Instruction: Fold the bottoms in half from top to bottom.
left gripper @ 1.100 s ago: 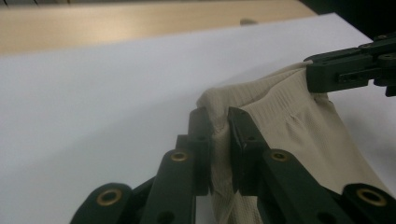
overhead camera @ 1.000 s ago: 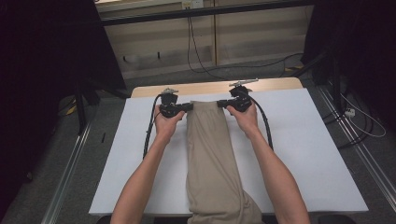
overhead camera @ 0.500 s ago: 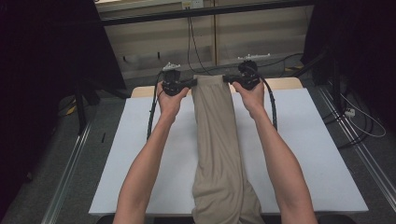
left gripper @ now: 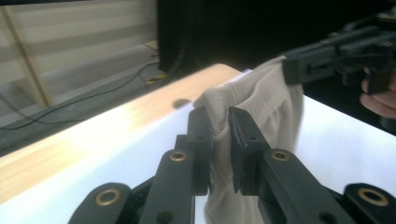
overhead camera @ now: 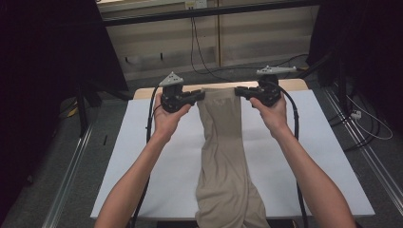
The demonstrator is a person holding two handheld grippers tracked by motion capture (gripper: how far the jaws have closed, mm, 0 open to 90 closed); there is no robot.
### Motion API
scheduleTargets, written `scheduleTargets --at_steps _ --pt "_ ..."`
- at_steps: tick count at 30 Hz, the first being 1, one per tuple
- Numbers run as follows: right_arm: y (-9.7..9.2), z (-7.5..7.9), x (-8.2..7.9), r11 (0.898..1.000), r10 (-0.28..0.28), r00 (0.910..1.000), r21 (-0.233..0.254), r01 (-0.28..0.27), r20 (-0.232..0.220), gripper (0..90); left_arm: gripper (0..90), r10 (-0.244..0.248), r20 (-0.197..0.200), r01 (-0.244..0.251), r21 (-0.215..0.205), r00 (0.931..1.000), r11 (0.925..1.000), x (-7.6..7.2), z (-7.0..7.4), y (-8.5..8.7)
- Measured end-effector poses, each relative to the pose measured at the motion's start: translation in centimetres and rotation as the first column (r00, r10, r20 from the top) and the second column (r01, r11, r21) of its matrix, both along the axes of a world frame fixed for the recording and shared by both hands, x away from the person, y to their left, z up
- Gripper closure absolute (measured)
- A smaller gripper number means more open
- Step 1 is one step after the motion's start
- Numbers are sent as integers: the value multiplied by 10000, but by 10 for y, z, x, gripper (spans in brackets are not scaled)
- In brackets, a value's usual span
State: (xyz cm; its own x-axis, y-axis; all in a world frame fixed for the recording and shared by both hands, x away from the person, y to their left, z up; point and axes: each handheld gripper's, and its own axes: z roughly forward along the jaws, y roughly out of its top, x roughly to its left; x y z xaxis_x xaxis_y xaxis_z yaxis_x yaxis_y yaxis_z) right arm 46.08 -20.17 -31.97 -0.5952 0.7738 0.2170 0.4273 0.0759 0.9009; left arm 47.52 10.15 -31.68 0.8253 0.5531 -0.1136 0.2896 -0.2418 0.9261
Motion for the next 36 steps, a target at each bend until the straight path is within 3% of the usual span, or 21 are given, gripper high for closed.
scheduleTargets --at_steps 4,5,6,8,9,15,18,21,24,25,27,29,30,31,33,34,36 --pt "-3 1 -35 9987 500 9987 6 -501 93 835 798 -574 38 573 144 9983 9983 -32 0 5" --pt "-3 -1 -53 9968 794 9968 -136 -793 105 835 796 -866 86 864 287 9962 9959 -46 -2 7" --pt "-3 -1 -53 9968 794 9968 -136 -793 105 835 796 -866 86 864 287 9962 9959 -46 -2 7" --pt "-3 -7 -79 9929 1178 9930 -186 -1177 53 835 795 -1151 86 1145 493 9933 9922 -60 -5 10" --pt "-3 -7 -79 9929 1178 9930 -186 -1177 53 835 795 -1247 66 1241 592 9922 9905 -67 -6 10" --pt "-5 -25 -128 9836 1794 9837 -149 -1796 -150 835 793 -2107 9 2095 1020 9775 9725 -113 -17 12" --pt "-4 -41 -148 9779 2066 9776 -250 -2077 -405 834 792 -2498 -217 2503 1382 9681 9582 -137 -33 14" --pt "2 -67 -175 9637 2490 9636 -736 -2565 -978 833 788 -2874 -631 2941 1762 9557 9394 -157 -54 15" --pt "4 -77 -185 9589 2577 9591 -908 -2687 -1170 832 785 -3146 -998 3288 2025 9440 9224 -172 -77 16" --pt "5 -82 -189 9554 2639 9559 -1013 -2774 -1292 831 784 -3189 -1140 3362 2017 9409 9199 -175 -83 17" --pt "7 -92 -198 9492 2728 9507 -1198 -2910 -1474 829 781 -3402 -1215 3599 2318 9325 9037 -181 -93 16" --pt "9 -99 -204 9437 2816 9459 -1320 -3035 -1612 823 775 -3490 -1285 3711 2587 9283 8918 -184 -98 16" --pt "11 -102 -207 9415 2784 9452 -1464 -3037 -1705 819 772 -3431 -1522 3718 2463 9269 8951 -187 -104 16" --pt "13 -105 -212 9346 2827 9435 -1715 -3115 -1729 817 771 -3387 -1548 3689 2590 9281 8926 -189 -107 16" --pt "15 -107 -217 9294 2907 9397 -1801 -3221 -1803 810 768 -3575 -1478 3865 3100 9221 8686 -196 -112 14" --pt "19 -111 -226 9152 2837 9421 -2428 -3217 -1787 760 762 -3666 -1417 3930 3229 9195 8609 -200 -114 14" --pt "21 -112 -228 9137 2803 9417 -2490 -3211 -1859 746 758 -3657 -1537 3966 3355 9179 8545 -204 -116 14"
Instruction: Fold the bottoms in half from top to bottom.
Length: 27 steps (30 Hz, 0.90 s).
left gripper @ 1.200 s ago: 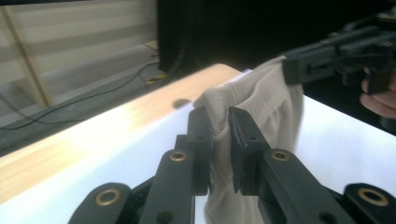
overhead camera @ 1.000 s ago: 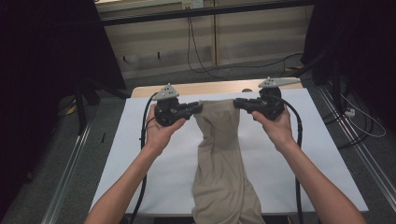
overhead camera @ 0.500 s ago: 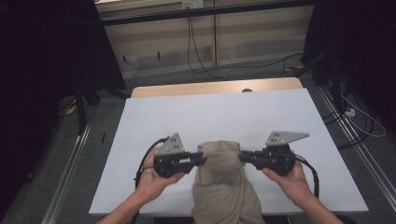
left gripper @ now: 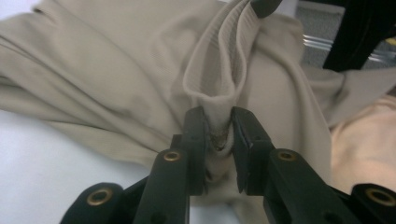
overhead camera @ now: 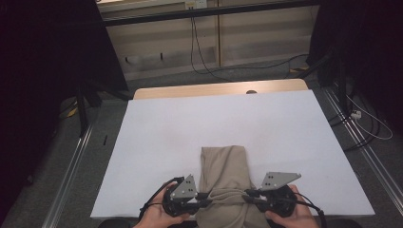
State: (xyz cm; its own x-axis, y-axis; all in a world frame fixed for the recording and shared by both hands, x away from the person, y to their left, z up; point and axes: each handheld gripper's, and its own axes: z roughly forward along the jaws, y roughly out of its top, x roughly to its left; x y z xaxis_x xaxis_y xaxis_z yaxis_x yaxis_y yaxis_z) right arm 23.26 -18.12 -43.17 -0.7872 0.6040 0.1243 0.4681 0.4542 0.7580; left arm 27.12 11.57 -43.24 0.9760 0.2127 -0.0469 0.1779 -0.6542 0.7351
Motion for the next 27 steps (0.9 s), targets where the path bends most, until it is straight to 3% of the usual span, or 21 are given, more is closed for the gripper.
scheduleTargets --at_steps 4,7,9,10,11,13,14,15,18,20,21,22,24,25,26,27 --pt "0 -7 -10 9995 115 9994 -294 -124 -317 687 718 -212 -48 213 156 9998 9997 -7 -3 -1" --pt "0 -8 -14 9987 289 9980 -411 -312 -565 612 675 -442 -318 452 325 9985 9985 -12 -2 0" --pt "-1 -5 -14 9991 404 9975 -74 -409 -584 549 625 -479 -550 486 109 9973 9988 -12 0 0" --pt "-3 -1 -12 9985 437 9976 344 -419 -531 489 573 -465 -722 461 -70 9963 9989 -12 3 2" --pt "-3 -1 -12 9985 437 9976 344 -419 -531 489 573 -483 -789 458 -328 9957 9984 -10 5 4" --pt "-6 3 -9 9976 316 9984 626 -286 -475 445 501 -58 -718 13 -626 9974 9980 -6 10 7" --pt "-9 7 -2 9967 146 9994 801 -122 -306 415 452 629 -426 -662 -823 9971 9944 2 16 11" --pt "-9 7 -2 9967 146 9994 801 -122 -306 415 434 629 -426 -662 -823 9971 9944 2 16 11" --pt "-12 9 16 9966 -346 9992 735 361 -214 417 398 1294 -169 -1305 -1138 9914 9849 23 21 12" --pt "-13 9 33 9968 -651 9979 467 653 -69 477 397 1754 66 -1738 -1010 9845 9796 45 21 9" --pt "-13 9 43 9969 -747 9972 266 746 5 502 396 1992 65 -1978 -892 9799 9762 58 20 7" --pt "-14 8 68 9962 -867 9962 -38 867 51 611 445 2293 71 -2277 -945 9733 9691 72 18 6" --pt "-15 7 93 9930 -1171 9931 -128 1171 6 620 436 2825 -24 -2813 -984 9593 9546 101 14 1" --pt "-14 7 106 9915 -1287 9917 -209 1287 3 617 428 3117 -73 -3106 -1090 9502 9443 127 12 -5" --pt "-14 7 106 9915 -1287 9917 -209 1287 3 617 406 3117 -73 -3106 -1090 9502 9443 127 12 -5" --pt "-14 6 118 9889 -1462 9893 -255 1462 5 617 406 3304 -198 -3306 -1066 9436 9377 137 11 -9"
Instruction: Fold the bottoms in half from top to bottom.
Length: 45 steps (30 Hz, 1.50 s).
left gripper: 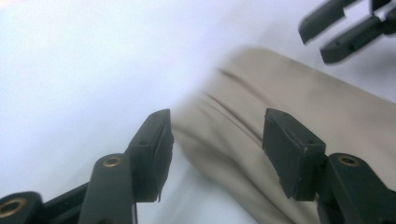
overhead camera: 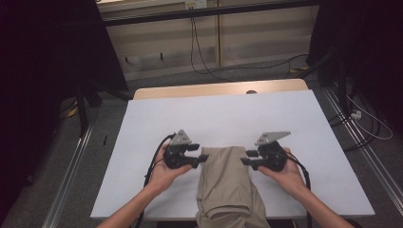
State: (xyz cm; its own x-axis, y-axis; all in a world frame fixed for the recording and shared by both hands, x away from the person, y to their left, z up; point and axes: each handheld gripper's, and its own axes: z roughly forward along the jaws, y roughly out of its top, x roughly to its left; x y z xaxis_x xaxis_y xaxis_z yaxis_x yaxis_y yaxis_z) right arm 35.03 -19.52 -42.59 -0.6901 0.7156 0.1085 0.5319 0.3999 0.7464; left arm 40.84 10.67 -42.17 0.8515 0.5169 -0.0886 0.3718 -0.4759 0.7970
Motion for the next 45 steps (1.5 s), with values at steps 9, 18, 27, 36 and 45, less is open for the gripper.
scheduleTargets --at_steps 9,18,27,36,45 --pt "9 -26 49 9961 -880 9954 36 882 -379 549 592 -661 -1449 717 337 9872 9969 21 -24 -25" --pt "16 -32 46 9988 -217 9995 -450 206 -225 519 821 114 -1877 -43 379 9822 9993 20 -20 -4" --pt "14 -31 47 9987 500 9952 -33 -504 -838 799 385 114 -1639 -126 -63 9864 9999 20 -27 3" --pt "12 -27 38 9999 156 9950 -51 -162 -990 850 451 -281 -1381 255 -203 9900 9995 13 -39 -12" --pt "4 -19 40 9981 -300 9969 508 338 -724 853 795 -124 -2156 25 -459 9764 9989 4 -36 -21"
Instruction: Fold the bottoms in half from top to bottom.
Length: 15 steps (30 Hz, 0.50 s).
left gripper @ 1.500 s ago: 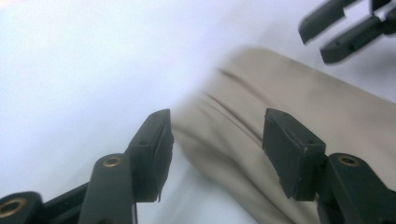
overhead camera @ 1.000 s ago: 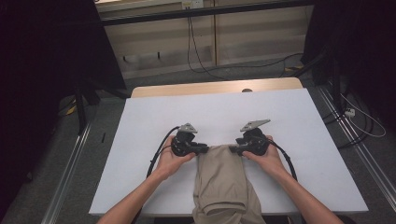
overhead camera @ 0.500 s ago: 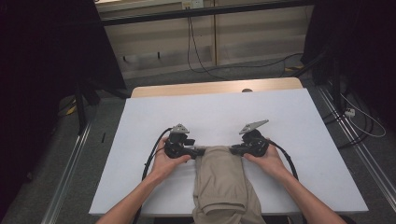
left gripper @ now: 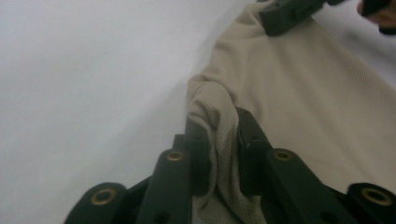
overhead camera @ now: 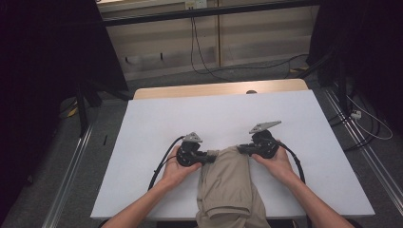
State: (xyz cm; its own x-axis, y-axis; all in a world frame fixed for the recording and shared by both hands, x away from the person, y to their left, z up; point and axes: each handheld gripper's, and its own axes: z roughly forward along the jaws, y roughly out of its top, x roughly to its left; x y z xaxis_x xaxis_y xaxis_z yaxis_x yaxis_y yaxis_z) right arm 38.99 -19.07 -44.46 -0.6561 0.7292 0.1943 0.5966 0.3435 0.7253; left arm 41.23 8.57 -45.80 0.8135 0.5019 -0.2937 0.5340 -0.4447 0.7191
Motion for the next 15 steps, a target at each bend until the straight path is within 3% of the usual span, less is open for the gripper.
scheduleTargets --at_steps 2,7,10,15 --pt "1 3 3 9999 -66 9999 78 65 101 854 803 591 73 -590 -126 9982 9982 2 4 0" --pt "-5 12 11 9974 -599 9974 414 583 397 855 805 968 596 -931 -624 9935 9937 12 25 1" --pt "-8 18 17 9942 -879 9945 670 840 576 855 805 1280 676 -1222 -837 9895 9890 20 35 1" --pt "-4 30 31 9892 -1205 9886 944 1120 900 855 805 1784 898 -1704 -901 9798 9812 34 41 4"
